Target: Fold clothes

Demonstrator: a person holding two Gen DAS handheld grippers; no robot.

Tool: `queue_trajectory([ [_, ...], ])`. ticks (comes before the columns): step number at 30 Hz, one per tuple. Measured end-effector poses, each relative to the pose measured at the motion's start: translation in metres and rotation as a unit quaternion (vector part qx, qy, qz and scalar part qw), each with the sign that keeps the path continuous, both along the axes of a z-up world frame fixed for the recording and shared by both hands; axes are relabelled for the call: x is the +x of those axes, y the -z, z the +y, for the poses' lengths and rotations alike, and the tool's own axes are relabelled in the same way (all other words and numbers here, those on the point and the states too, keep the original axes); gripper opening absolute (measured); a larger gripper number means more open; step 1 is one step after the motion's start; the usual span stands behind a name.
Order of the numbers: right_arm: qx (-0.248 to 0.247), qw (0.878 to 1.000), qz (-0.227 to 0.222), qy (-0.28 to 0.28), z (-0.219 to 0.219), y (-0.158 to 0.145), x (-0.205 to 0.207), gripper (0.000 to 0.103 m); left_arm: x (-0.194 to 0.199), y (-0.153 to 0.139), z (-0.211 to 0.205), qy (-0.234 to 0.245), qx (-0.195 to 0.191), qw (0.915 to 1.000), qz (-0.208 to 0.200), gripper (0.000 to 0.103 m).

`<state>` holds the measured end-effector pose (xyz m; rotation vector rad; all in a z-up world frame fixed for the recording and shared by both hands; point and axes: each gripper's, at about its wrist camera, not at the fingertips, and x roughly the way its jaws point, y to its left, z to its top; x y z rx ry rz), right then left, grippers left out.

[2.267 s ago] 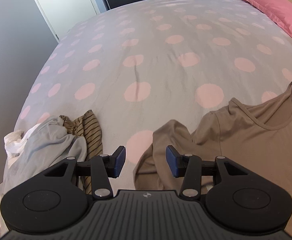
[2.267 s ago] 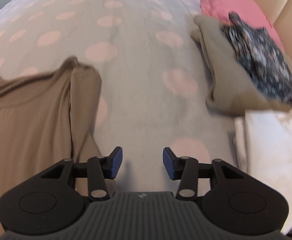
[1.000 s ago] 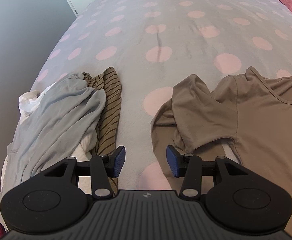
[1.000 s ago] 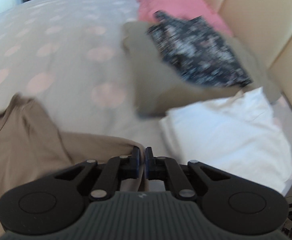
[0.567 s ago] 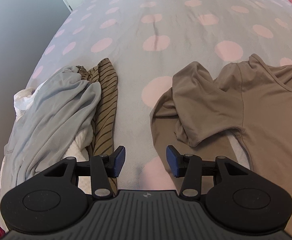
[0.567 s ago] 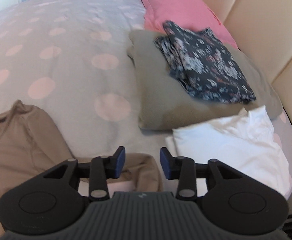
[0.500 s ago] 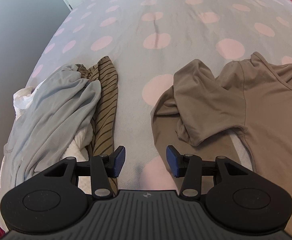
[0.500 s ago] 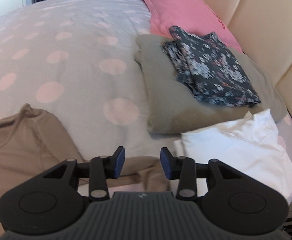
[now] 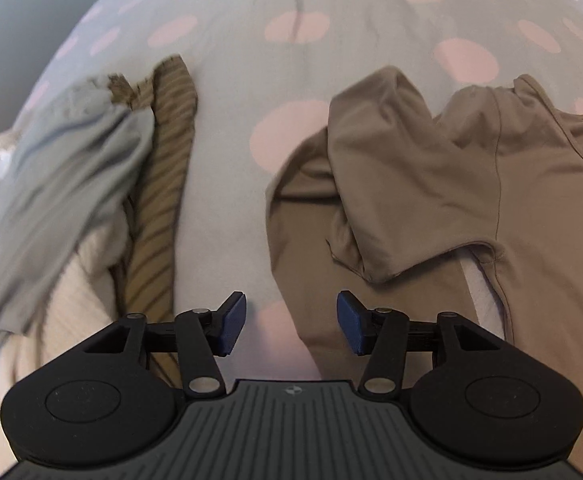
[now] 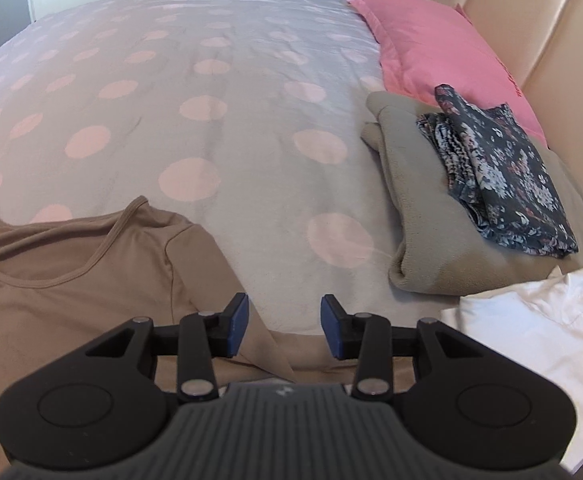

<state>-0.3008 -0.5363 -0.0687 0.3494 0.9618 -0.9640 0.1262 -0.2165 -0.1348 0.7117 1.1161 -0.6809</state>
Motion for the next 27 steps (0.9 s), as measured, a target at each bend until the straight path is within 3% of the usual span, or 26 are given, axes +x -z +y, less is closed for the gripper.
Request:
queue_trajectory([
  [2,0.003,1.0,0.005,0.0,-0.001,0.004,0.002,0.043,0.001,0.004,0.002,-0.003,-0.01,0.9999,0.008,0.035],
  [4,0.005,1.0,0.009,0.001,-0.003,0.007,0.003,0.043,-0.001,0.002,0.0,0.001,-0.02,0.9997,0.014,0.011],
  [6,0.007,1.0,0.01,0.004,-0.004,0.009,0.002,0.043,-0.002,-0.002,-0.002,0.001,-0.022,0.9996,0.016,0.0],
  [10,0.006,1.0,0.009,0.006,-0.004,0.008,0.0,0.043,0.001,-0.021,-0.002,-0.011,-0.034,0.9994,0.005,0.0],
  [16,0.004,1.0,0.007,0.007,-0.003,0.009,-0.001,0.043,0.023,-0.067,0.016,-0.066,-0.058,0.9947,-0.055,0.0],
  [21,0.002,1.0,0.006,0.017,-0.005,0.008,-0.004,0.043,0.039,-0.068,0.024,-0.099,0.007,0.9862,-0.133,0.0],
  [27,0.0,1.0,0.002,0.027,-0.006,0.008,-0.008,0.043,0.036,-0.06,0.023,-0.077,0.054,0.9813,-0.168,0.004],
])
